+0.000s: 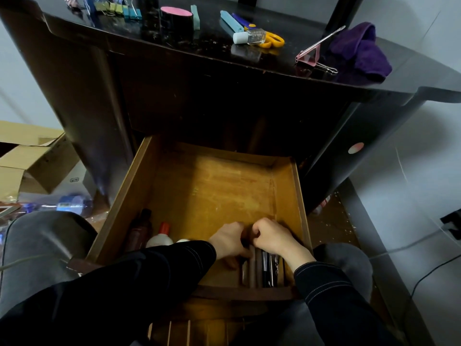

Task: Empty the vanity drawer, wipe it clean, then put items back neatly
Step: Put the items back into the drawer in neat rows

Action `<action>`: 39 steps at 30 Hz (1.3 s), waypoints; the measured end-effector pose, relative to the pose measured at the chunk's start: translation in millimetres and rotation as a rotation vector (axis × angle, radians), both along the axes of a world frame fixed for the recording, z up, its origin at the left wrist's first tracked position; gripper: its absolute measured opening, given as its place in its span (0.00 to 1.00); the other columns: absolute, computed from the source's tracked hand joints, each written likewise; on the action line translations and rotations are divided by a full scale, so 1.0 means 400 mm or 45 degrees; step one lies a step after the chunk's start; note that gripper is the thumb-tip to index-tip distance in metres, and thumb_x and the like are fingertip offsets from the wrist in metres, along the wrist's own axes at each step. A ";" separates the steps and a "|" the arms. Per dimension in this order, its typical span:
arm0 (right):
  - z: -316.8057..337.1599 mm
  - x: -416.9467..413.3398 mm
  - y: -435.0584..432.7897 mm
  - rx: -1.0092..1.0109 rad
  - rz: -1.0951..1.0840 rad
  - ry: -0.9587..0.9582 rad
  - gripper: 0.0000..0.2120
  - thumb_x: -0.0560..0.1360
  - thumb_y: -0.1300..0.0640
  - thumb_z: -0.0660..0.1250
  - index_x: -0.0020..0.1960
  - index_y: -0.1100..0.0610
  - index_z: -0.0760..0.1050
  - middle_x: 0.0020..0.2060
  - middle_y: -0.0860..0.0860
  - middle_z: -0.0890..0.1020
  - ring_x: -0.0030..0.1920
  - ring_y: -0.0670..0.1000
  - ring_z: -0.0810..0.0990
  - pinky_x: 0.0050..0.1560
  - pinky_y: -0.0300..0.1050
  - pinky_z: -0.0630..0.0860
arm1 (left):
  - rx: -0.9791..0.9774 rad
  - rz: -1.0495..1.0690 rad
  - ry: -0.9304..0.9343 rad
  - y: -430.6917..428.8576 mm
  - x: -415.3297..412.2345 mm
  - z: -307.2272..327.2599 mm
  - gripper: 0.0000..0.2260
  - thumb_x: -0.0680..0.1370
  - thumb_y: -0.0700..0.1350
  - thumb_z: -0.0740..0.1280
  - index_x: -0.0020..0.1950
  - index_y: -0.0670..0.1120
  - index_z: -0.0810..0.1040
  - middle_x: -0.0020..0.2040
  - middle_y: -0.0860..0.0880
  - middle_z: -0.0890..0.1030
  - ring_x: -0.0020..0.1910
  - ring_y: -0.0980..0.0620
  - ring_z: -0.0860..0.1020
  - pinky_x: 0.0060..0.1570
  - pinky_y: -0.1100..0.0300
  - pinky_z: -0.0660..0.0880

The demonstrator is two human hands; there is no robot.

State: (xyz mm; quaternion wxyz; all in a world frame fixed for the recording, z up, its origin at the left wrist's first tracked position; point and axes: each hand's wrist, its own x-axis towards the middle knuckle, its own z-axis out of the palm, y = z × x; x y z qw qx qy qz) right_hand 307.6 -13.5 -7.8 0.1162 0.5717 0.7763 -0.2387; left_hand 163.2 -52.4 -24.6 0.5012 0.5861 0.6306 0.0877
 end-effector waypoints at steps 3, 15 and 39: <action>0.008 0.000 -0.003 -0.009 0.025 0.014 0.16 0.70 0.67 0.65 0.31 0.53 0.62 0.29 0.53 0.63 0.31 0.55 0.64 0.33 0.50 0.60 | -0.001 -0.057 0.037 -0.002 -0.004 -0.007 0.17 0.71 0.42 0.79 0.55 0.46 0.76 0.49 0.47 0.80 0.41 0.47 0.84 0.36 0.46 0.83; 0.009 0.001 -0.003 0.013 0.037 0.026 0.21 0.69 0.68 0.66 0.29 0.52 0.58 0.30 0.52 0.61 0.32 0.55 0.63 0.33 0.49 0.59 | -0.120 -0.053 0.032 -0.003 0.005 -0.017 0.19 0.73 0.38 0.76 0.61 0.43 0.75 0.53 0.42 0.83 0.45 0.43 0.86 0.43 0.44 0.84; 0.291 -0.030 -0.048 0.623 -0.067 0.607 0.07 0.81 0.50 0.65 0.57 0.42 0.77 0.50 0.38 0.79 0.49 0.39 0.78 0.45 0.33 0.75 | 0.635 0.324 -0.267 0.006 -0.125 0.232 0.05 0.80 0.48 0.68 0.53 0.50 0.74 0.43 0.48 0.83 0.31 0.49 0.82 0.30 0.54 0.81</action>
